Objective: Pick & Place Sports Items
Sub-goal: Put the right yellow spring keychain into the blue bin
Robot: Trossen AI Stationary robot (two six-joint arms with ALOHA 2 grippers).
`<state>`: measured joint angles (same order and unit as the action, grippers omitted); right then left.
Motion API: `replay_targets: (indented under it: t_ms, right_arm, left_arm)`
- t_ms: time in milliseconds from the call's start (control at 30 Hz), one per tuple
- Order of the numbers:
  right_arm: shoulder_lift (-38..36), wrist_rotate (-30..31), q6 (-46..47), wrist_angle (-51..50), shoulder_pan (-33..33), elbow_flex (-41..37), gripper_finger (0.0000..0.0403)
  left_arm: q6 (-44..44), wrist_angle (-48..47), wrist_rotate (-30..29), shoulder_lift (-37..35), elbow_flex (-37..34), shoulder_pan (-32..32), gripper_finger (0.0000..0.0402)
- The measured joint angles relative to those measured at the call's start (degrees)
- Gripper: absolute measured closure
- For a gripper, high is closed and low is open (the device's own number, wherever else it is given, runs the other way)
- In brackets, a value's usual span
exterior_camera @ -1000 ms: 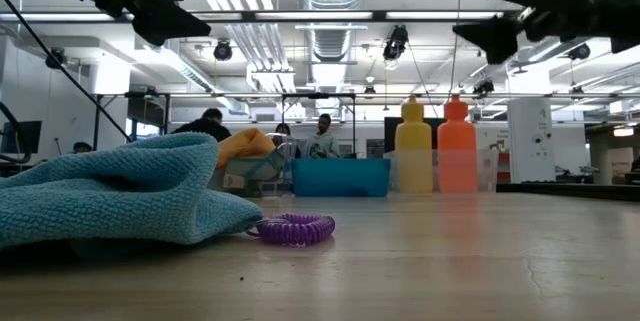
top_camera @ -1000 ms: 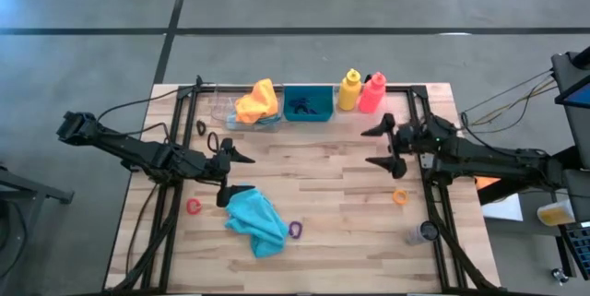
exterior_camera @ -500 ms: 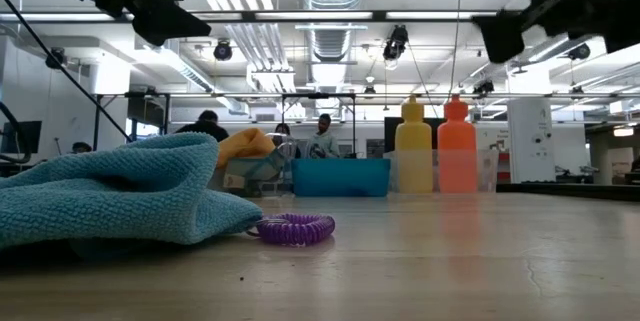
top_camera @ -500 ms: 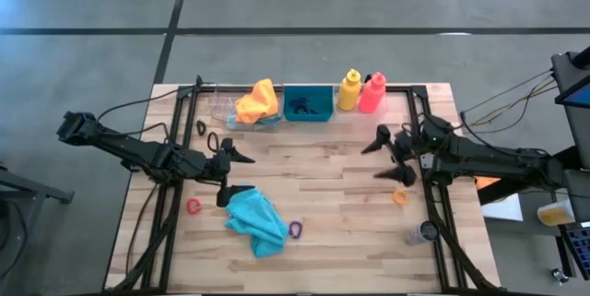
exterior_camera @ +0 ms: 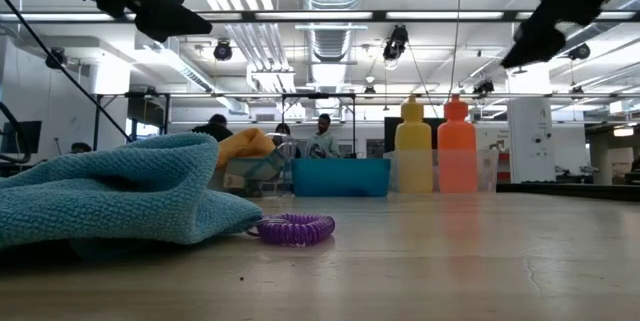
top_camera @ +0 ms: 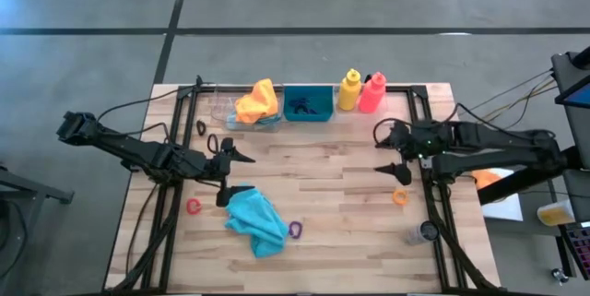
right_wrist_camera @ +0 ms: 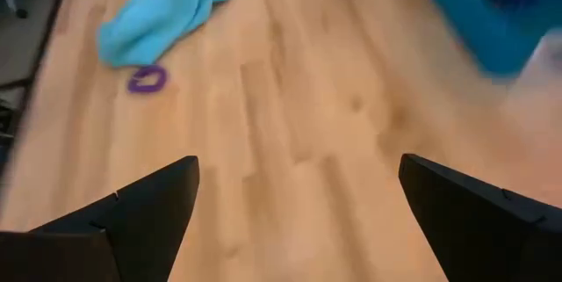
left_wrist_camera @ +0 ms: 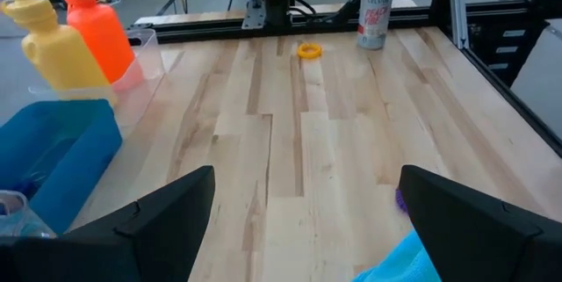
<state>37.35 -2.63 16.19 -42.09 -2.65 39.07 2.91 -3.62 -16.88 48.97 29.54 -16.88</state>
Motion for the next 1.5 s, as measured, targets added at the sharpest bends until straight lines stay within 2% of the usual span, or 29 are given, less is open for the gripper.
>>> replay_targets:
  t_ms: [100,300,433,800,1200,1500]
  right_arm:
    - [2.4,0.0,10.1,-7.0,2.1,2.7,0.0012]
    - [5.8,-1.4,27.1,-18.9,4.1,2.4,0.0012]
    - [8.0,-2.7,34.0,-19.9,5.4,0.9,0.0012]
    - [15.2,-4.2,35.9,-19.2,5.8,-2.3,0.0012]
    - [31.2,-11.9,39.4,-18.4,9.3,-2.9,0.0012]
    - [41.4,-11.8,37.3,-16.3,13.5,-2.9,0.0012]
  left_arm:
    - [-0.9,0.6,0.0,0.0,0.0,0.0,0.0035]
    - [-3.1,2.2,0.0,0.0,0.0,0.0,0.0035]
    - [-3.2,2.6,0.0,0.0,0.0,0.1,0.0035]
    - [-3.1,2.6,0.0,0.0,0.0,0.1,0.0035]
    - [-4.2,2.6,0.0,0.0,0.0,0.1,0.0035]
    - [-4.3,2.6,0.0,0.0,0.0,0.1,0.0035]
